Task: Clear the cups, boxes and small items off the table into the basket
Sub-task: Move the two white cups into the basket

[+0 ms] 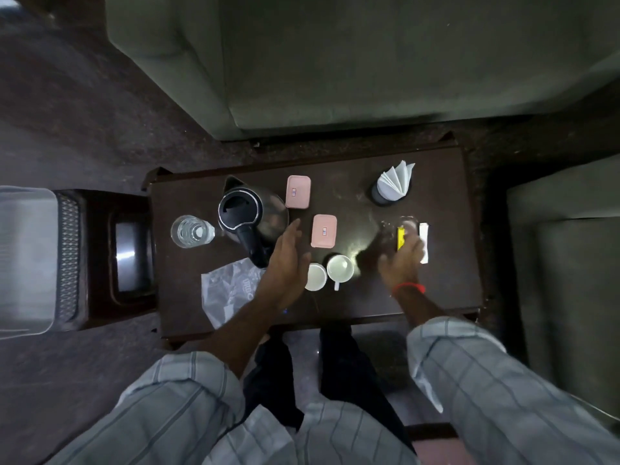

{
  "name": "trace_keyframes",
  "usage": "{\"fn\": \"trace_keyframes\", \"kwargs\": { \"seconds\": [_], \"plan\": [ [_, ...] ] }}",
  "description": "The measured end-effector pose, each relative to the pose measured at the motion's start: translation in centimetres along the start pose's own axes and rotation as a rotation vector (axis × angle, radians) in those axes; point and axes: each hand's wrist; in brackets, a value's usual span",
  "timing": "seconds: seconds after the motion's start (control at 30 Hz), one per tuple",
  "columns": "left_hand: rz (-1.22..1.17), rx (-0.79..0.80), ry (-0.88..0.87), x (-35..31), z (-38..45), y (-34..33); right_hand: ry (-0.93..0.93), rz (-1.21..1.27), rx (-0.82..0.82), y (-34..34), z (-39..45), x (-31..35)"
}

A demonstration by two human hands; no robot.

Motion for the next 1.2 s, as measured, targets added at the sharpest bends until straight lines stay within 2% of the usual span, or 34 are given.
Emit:
{"fn": "trace_keyframes", "kwargs": {
  "seconds": [0.07, 0.17, 0.3, 0.67, 0.93, 1.07, 1.2],
  "plan": [
    [-0.006, 0.056, 0.046, 0.8, -0.3, -0.6, 0.061, -0.069, 0.100, -0.7, -1.7, -1.3],
    [-0.003, 0.165, 0.085, 2.3, -1.0, -1.8, 0.031, -0.128, 0.209, -2.4, -3.3, -2.4],
    [0.103, 0.268, 0.096, 5.4, -1.7, -3.5, 0.066, -0.231, 0.341, -5.2, -3.7, -2.9],
    [0.325, 0.477, 0.136, 10.8, -0.9, -7.0, 0.079, -0.366, 0.421, -10.3, -2.4, -3.3],
    [0.392, 0.487, 0.137, 11.1, 0.8, -9.8, 0.040, -0.278, 0.399, -10.7, -2.7, -2.8],
    [0.339, 0.438, 0.153, 11.3, 1.2, -10.4, 0.030, -0.231, 0.402, -10.5, -2.9, -2.3],
    [0.243, 0.333, 0.097, 10.7, 0.0, -9.4, -0.002, -0.205, 0.424, -9.3, -3.9, -2.2]
  ]
}}
Point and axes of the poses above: each hand's wrist, its own z-axis towards the middle knuckle, its own y-axis out of the back of the hand, x = y × z, and after that the axes turned 12 degrees about -y, right-handed
